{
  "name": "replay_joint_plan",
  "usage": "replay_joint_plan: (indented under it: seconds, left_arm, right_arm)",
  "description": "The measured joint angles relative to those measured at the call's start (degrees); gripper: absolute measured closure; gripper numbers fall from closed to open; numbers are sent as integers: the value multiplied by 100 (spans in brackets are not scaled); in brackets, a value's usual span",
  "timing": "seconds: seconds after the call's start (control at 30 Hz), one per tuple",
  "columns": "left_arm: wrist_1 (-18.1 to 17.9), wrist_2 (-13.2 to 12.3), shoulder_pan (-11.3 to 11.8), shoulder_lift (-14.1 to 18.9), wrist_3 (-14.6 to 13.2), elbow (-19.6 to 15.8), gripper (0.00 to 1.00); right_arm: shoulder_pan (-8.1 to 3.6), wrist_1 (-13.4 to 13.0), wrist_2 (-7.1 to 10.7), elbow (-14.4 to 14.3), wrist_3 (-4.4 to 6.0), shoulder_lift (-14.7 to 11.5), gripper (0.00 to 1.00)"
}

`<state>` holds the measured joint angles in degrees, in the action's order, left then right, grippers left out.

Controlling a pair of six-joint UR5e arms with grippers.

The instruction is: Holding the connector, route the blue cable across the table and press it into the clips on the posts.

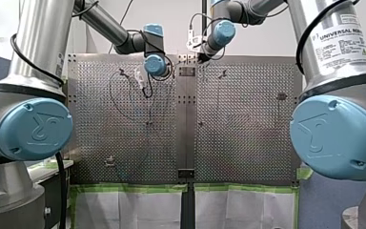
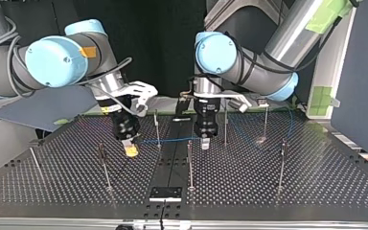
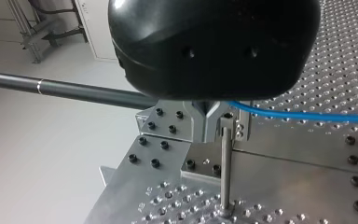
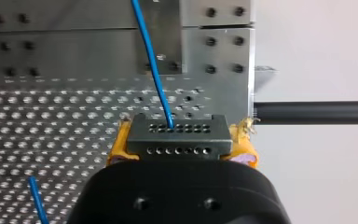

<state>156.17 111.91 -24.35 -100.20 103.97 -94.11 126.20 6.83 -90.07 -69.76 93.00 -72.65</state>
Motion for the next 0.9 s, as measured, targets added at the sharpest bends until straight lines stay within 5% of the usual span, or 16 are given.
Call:
replay_joint_plan:
  seconds: [0.9]
  left_arm:
    - [-185,-459,530,-499,-1,332,100]
  right_arm:
    - [-131,-132,342,-13,-1,475,100]
